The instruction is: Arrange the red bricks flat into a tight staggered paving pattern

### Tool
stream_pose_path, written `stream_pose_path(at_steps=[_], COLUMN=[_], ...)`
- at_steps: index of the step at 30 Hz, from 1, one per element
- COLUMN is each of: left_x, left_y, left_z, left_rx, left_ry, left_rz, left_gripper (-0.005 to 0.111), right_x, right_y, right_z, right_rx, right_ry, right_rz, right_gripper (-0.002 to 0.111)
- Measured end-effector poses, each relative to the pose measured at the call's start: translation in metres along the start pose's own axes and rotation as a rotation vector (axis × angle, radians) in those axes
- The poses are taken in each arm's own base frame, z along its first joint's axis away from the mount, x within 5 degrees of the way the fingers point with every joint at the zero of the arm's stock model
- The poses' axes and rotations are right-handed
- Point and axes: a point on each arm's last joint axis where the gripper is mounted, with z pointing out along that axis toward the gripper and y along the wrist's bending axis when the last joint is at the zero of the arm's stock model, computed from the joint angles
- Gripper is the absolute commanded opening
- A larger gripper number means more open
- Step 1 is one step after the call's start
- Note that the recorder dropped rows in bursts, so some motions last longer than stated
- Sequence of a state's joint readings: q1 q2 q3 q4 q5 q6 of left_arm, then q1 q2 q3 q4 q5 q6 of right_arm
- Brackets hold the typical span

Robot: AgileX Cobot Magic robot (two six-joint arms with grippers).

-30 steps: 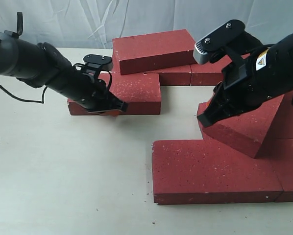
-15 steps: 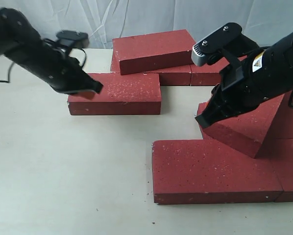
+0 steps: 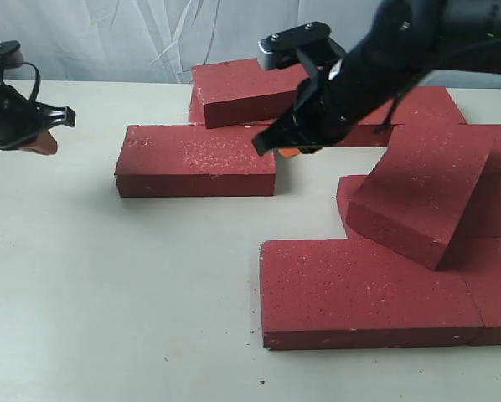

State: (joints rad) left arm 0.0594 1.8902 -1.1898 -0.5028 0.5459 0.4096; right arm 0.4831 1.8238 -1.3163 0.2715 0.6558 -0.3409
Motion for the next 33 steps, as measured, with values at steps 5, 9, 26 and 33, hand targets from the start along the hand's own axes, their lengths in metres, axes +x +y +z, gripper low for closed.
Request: stream_pose_path(at_steps=[5, 9, 26, 33], left_x=[0.005, 0.005, 0.006, 0.003], left_y=[0.001, -0.001, -0.041, -0.054], left_z=[0.04, 0.058, 0.073, 0.075], left_rx=[0.029, 0.051, 0.156, 0.169], left_ry=[0.053, 0.074, 0.05, 0.04], left_rz=[-0.059, -0.07, -0.033, -0.004], left_gripper=[0.0, 0.0, 0.0, 0.0], right_x=[-0.034, -0.036, -0.03, -0.03], right_y=[-0.02, -0.031, -0.035, -0.035], right_z=[0.037, 0.064, 0.086, 0.086], right_rx=[0.094, 0.155, 0.165, 0.165], right_ry=[0.079, 0.148, 0.193, 0.193], right_rz=[0.003, 0.03, 0.046, 0.047], right_gripper=[-0.001, -0.001, -0.001, -0.001])
